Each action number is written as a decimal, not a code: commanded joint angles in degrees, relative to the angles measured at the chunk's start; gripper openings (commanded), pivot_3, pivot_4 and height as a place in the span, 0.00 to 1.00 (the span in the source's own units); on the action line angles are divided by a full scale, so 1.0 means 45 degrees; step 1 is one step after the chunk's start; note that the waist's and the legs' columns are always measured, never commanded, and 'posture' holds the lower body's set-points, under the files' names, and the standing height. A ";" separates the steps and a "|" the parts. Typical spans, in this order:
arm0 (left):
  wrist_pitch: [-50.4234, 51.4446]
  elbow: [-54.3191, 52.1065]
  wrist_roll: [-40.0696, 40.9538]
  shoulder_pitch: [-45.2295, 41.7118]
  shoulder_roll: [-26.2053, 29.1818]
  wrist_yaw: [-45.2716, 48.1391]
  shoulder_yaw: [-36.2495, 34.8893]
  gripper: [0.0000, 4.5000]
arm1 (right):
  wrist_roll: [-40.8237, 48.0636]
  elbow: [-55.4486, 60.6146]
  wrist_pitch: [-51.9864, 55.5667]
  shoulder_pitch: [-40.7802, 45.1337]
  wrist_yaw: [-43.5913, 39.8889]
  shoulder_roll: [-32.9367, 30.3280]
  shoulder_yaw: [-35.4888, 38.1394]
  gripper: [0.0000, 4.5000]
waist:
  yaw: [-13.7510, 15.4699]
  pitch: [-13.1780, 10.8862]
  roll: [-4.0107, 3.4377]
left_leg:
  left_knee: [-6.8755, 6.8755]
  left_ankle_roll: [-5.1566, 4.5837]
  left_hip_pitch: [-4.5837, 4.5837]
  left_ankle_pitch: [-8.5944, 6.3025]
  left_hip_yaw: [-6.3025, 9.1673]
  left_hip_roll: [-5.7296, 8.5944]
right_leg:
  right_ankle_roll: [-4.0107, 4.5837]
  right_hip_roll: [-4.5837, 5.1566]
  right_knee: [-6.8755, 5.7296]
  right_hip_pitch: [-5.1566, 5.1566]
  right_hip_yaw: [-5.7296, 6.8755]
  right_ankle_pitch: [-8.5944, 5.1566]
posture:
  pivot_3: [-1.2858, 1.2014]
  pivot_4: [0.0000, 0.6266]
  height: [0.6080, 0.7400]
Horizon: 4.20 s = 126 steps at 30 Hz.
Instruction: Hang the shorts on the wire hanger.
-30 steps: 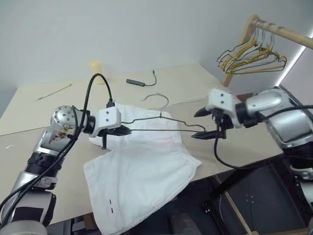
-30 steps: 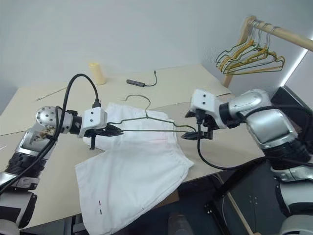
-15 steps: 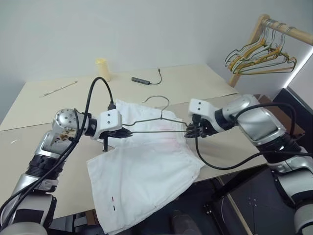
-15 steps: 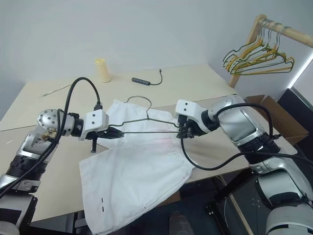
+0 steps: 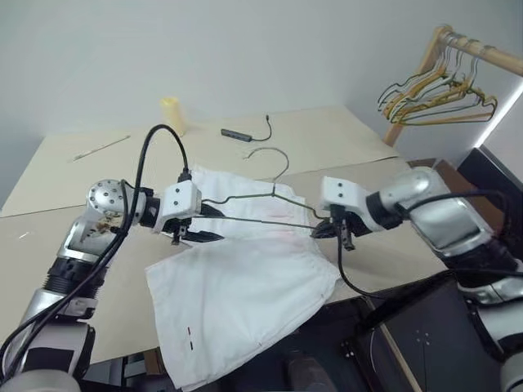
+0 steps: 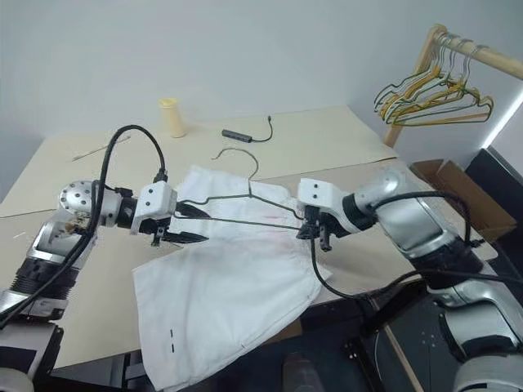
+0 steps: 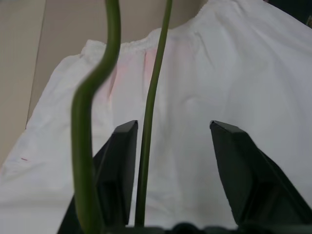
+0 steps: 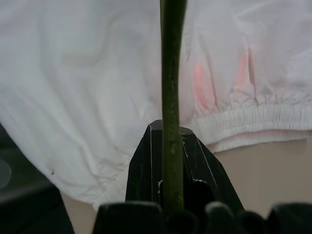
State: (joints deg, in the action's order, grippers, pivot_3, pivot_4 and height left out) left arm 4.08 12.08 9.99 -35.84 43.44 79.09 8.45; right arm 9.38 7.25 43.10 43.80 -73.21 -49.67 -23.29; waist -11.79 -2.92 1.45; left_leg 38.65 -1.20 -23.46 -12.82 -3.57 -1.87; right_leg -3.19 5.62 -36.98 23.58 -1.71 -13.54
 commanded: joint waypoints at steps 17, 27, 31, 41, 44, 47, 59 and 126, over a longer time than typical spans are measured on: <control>0.3901 -0.4568 0.5024 0.3287 0.0240 -0.0905 -0.3462 0.99 | 0.3761 -0.2643 0.8379 -0.5403 0.3123 -0.0886 0.6303 0.00 | -0.0011 -0.0009 0.0007 | 0.0022 -0.0004 0.0126 -0.0049 -0.0018 -0.0025 | 0.0019 -0.0034 0.0026 -0.0119 -0.0041 -0.0016 | 0.44 0.07 1.00; 0.4147 -0.5259 0.5275 0.3904 0.0551 -0.1381 -0.3787 0.99 | 0.5276 -0.2494 0.8706 -0.5032 0.2605 -0.0841 0.5711 0.00 | 0.0058 -0.0022 0.0010 | 0.0015 -0.0031 0.0131 -0.0069 -0.0026 -0.0024 | -0.0056 -0.0070 0.0051 -0.0116 -0.0100 -0.0064 | 0.45 0.09 1.00; 0.4247 -0.5573 0.5482 0.4219 0.0671 -0.1451 -0.4014 0.99 | 0.5535 -0.2432 0.8536 -0.5031 0.2340 -0.0968 0.4963 0.00 | 0.0193 -0.0028 0.0008 | 0.0015 -0.0038 0.0123 -0.0091 -0.0033 -0.0024 | -0.0050 -0.0068 0.0066 -0.0111 -0.0106 -0.0062 | 0.46 0.10 1.00; 0.4339 -0.5996 0.5719 0.4658 0.0877 -0.1552 -0.4283 0.99 | 0.5646 -0.3257 0.7724 -0.4383 0.1400 -0.1329 0.4214 0.00 | 0.0728 -0.0039 -0.0001 | 0.0015 -0.0041 0.0127 -0.0096 -0.0053 -0.0025 | -0.0039 -0.0069 0.0064 -0.0100 -0.0108 -0.0072 | 0.47 0.09 1.00; 0.4311 -0.6092 0.5704 0.4826 0.0910 -0.1586 -0.4347 0.99 | 0.5725 -0.3269 0.7473 -0.4323 0.0627 -0.1768 0.3860 0.00 | 0.0854 -0.0045 -0.0002 | 0.0015 -0.0044 0.0120 -0.0100 -0.0056 -0.0024 | -0.0035 -0.0066 0.0066 -0.0096 -0.0106 -0.0071 | 0.47 0.08 1.00; 0.4293 -0.6100 0.5678 0.4871 0.0957 -0.1559 -0.4362 0.99 | 0.5520 -0.3383 0.7121 -0.3996 -0.0107 -0.2045 0.2864 0.00 | 0.0976 -0.0049 0.0002 | 0.0015 -0.0044 0.0126 -0.0101 -0.0063 -0.0028 | -0.0032 -0.0068 0.0067 -0.0096 -0.0108 -0.0075 | 0.47 0.09 1.00; 0.4256 -0.6357 0.5650 0.5142 0.1352 -0.1564 -0.4824 0.99 | 0.2364 -1.1323 0.4303 0.0859 -0.1091 0.0779 0.0232 0.00 | 0.1276 -0.0076 -0.0001 | 0.0012 -0.0044 0.0110 -0.0109 -0.0089 -0.0027 | 0.0025 -0.0074 0.0066 -0.0075 -0.0108 -0.0049 | 0.50 0.07 1.00; -0.0598 -0.0142 0.2768 -0.1385 0.1762 0.0931 -0.2765 0.99 | -0.2798 0.2597 -0.1648 -0.1143 0.2303 0.0418 0.2193 0.00 | 0.1495 -0.0062 -0.0008 | 0.0061 0.0005 -0.0071 -0.0086 -0.0225 -0.0041 | 0.0033 -0.0079 -0.0008 0.0123 -0.0088 -0.0041 | 0.47 0.00 1.00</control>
State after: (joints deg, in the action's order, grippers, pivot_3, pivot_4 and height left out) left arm 3.03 10.56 22.84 -40.17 51.77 81.67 -5.07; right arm -3.29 16.76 34.33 37.60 -62.97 -46.94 -13.65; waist -5.06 -3.20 1.42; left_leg 38.93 -1.18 -23.78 -13.20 -4.58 -2.05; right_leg -3.04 5.27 -37.02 24.12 -2.09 -13.73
